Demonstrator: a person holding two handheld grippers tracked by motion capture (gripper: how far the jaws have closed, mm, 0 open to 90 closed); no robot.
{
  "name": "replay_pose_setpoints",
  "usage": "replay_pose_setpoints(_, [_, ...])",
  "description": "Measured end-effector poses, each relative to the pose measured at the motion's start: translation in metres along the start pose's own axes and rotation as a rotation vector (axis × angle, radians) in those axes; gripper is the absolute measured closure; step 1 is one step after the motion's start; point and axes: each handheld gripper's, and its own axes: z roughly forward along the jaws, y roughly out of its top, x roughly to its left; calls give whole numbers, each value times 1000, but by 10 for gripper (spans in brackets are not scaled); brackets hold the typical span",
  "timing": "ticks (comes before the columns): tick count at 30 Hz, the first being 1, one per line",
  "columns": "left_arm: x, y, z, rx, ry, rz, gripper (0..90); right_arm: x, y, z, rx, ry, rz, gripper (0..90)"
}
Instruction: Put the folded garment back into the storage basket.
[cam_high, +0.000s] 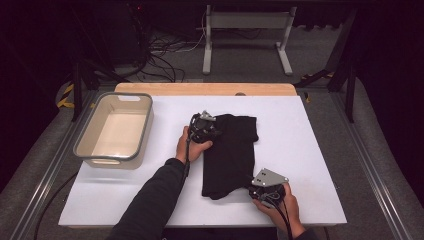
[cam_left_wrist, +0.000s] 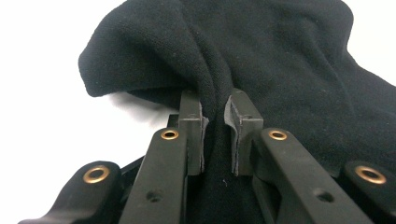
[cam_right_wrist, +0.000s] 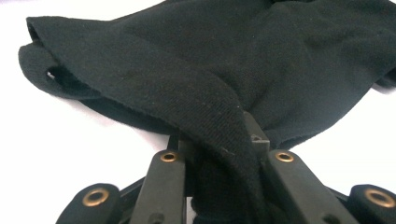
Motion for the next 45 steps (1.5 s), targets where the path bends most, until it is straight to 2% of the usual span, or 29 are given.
replay_pose_setpoints(4, [0, 2, -4, -15, 5, 7, 799, -1, 1, -1, -8, 2, -2, 756])
replay_pose_setpoints(10, [-7, 10, -10, -25, 37, 67, 804, -3, 6, -7, -33, -8, -1, 764])
replay_pose_setpoints(19, [-10, 25, -24, -32, 52, 114, 809, -5, 16, -16, -79, -14, -4, 766])
replay_pose_setpoints(20, [-12, 29, -29, -29, 61, 141, 810, -5, 22, -19, -95, -15, -12, 769])
replay_pose_setpoints(23, [-13, 33, -35, -34, 65, 158, 811, -4, 26, -21, -102, -20, -21, 770])
replay_pose_setpoints(24, [-13, 36, -39, -38, 73, 166, 812, -2, 28, -22, -106, -27, -39, 771])
replay_pose_setpoints(25, [-12, 38, -42, -45, 75, 166, 812, -1, 31, -24, -110, -37, -56, 771])
replay_pose_setpoints(32, [-10, 46, -55, -40, 105, 176, 813, -2, 46, -24, -151, -38, -58, 773])
replay_pose_setpoints(37, [-1, 45, -69, -46, 132, 157, 813, -1, 57, -22, -177, -39, -67, 774])
replay_pose_setpoints(45, [12, 49, -97, -53, 184, 154, 814, 3, 82, -12, -212, -26, -99, 776])
